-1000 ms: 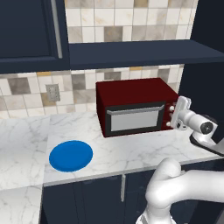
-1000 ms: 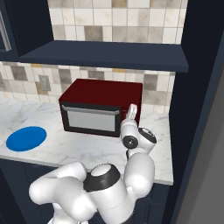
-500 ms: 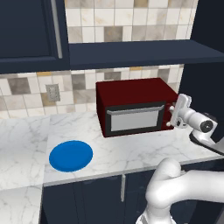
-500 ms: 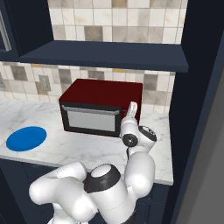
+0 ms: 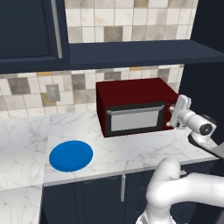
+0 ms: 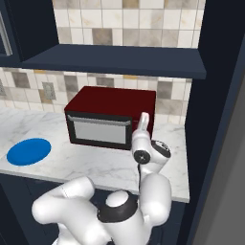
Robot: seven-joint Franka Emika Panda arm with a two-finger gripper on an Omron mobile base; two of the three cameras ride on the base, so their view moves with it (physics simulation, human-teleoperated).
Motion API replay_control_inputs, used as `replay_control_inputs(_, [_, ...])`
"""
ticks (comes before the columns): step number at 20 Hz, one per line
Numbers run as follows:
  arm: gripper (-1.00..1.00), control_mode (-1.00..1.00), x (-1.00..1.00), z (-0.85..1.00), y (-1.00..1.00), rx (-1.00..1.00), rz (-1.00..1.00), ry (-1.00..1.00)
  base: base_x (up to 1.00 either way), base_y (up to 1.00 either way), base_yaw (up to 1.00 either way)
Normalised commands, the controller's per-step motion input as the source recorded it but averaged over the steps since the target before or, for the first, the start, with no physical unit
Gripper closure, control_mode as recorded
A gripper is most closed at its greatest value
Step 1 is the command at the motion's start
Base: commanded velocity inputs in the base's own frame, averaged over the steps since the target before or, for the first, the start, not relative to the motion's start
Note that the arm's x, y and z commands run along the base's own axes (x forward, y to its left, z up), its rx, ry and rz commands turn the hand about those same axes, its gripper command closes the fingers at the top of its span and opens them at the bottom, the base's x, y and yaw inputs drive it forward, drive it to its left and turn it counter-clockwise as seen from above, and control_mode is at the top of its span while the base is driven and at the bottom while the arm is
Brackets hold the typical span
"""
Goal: Pull the toaster oven rack outwards. Pick up the baguette from the plate and place it on the toaster oven rack. Close the toaster oven door fully and set the temperature to the lowest setting.
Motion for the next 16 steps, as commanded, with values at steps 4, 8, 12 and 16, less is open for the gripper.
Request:
replay_control_inputs(4, [1.00, -1.00, 0.00, -0.53, -0.02, -0.13, 0.00, -0.22, 0.00, 0.00, 0.00])
replay_control_inputs(8, [1.00, -1.00, 0.00, -0.56, -0.03, -0.13, 0.00, -0.27, 0.00, 0.00, 0.00])
replay_control_inputs(12, [1.00, -1.00, 0.00, -0.52, -0.03, -0.15, 0.00, -0.24, 0.00, 0.00, 0.00])
replay_control_inputs(16, [1.00, -1.00, 0.00, -0.45, -0.08, -0.27, 0.00, -0.23, 0.00, 0.00, 0.00])
